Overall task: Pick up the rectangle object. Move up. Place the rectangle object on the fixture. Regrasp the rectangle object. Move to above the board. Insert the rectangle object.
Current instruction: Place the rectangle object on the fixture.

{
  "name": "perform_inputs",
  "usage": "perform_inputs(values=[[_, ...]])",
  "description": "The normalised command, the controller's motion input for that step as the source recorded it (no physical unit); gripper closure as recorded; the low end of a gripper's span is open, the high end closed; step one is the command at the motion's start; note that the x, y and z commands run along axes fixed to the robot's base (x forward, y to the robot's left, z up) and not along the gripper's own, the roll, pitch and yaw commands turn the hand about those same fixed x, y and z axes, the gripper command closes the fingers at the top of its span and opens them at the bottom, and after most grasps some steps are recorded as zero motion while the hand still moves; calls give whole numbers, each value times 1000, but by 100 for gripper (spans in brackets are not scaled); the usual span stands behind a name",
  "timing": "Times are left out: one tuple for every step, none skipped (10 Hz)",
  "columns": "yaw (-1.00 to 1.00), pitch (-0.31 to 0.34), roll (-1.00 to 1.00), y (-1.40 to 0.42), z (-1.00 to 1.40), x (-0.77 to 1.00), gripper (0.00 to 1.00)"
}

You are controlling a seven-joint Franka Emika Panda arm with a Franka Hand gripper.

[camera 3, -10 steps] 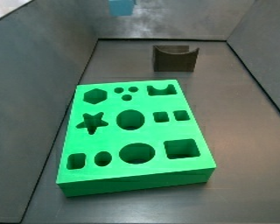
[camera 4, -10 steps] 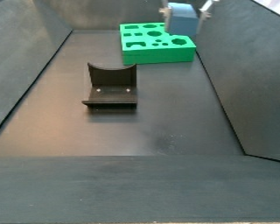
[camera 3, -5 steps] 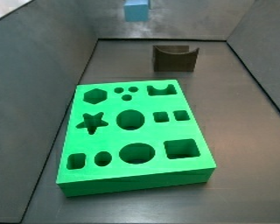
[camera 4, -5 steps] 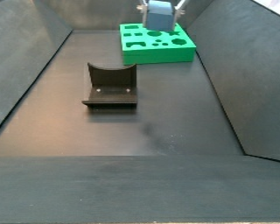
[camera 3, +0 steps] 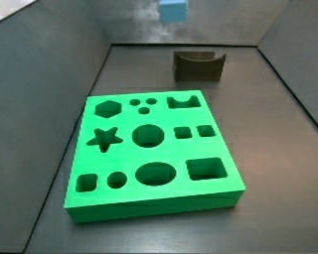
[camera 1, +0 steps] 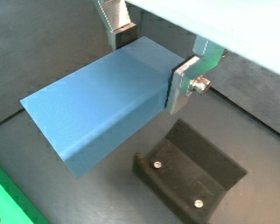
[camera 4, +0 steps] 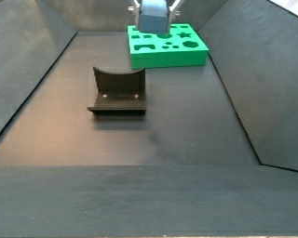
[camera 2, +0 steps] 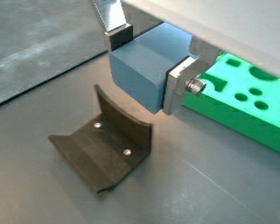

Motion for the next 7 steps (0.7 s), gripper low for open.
perform_inputs(values=[[47,217,-1000,553,73,1000,100],[24,224,-1000,400,44,1000,100],[3,231,-1000,251,28,947,100],[-21,238,-1000,159,14,852,100],[-59,249,-1000,109,1,721,100],[-88,228,-884,83,-1,628,100],[-105,191,-711,70,-3,538,100]])
